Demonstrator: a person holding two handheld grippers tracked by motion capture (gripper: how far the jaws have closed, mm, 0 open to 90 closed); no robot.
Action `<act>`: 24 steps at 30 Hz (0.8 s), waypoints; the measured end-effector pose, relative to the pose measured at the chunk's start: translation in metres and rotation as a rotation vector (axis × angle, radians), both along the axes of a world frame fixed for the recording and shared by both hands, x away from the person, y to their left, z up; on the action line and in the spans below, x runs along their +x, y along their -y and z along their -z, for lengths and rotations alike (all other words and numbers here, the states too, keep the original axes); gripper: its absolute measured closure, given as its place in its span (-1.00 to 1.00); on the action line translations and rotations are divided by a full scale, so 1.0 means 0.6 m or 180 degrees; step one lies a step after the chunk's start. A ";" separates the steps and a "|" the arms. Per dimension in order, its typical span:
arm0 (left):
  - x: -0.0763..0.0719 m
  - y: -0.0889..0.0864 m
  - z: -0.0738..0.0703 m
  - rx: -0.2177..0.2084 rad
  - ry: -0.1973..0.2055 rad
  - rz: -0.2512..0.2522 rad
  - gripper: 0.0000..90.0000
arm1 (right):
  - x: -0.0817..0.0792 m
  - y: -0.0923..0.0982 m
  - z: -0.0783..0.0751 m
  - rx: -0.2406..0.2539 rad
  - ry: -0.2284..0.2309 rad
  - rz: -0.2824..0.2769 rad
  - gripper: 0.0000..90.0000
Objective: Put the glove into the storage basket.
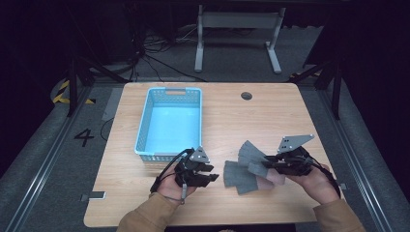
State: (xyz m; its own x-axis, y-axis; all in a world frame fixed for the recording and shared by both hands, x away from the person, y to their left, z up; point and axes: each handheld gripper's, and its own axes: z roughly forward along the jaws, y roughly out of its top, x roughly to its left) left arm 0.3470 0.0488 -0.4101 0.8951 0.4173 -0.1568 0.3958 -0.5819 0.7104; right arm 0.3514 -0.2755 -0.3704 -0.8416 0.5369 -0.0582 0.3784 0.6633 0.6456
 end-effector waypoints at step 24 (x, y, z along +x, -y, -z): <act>-0.004 0.003 0.003 0.0160 0.0021 0.0100 0.53 | 0.003 -0.050 0.048 -0.0221 -0.0102 -0.0319 0.71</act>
State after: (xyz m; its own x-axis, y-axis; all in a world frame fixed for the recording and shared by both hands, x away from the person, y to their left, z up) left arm 0.3443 0.0467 -0.4119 0.9089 0.3961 -0.1305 0.3722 -0.6291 0.6825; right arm 0.3534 -0.2456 -0.3991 -0.8929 0.4455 -0.0645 0.3277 0.7416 0.5854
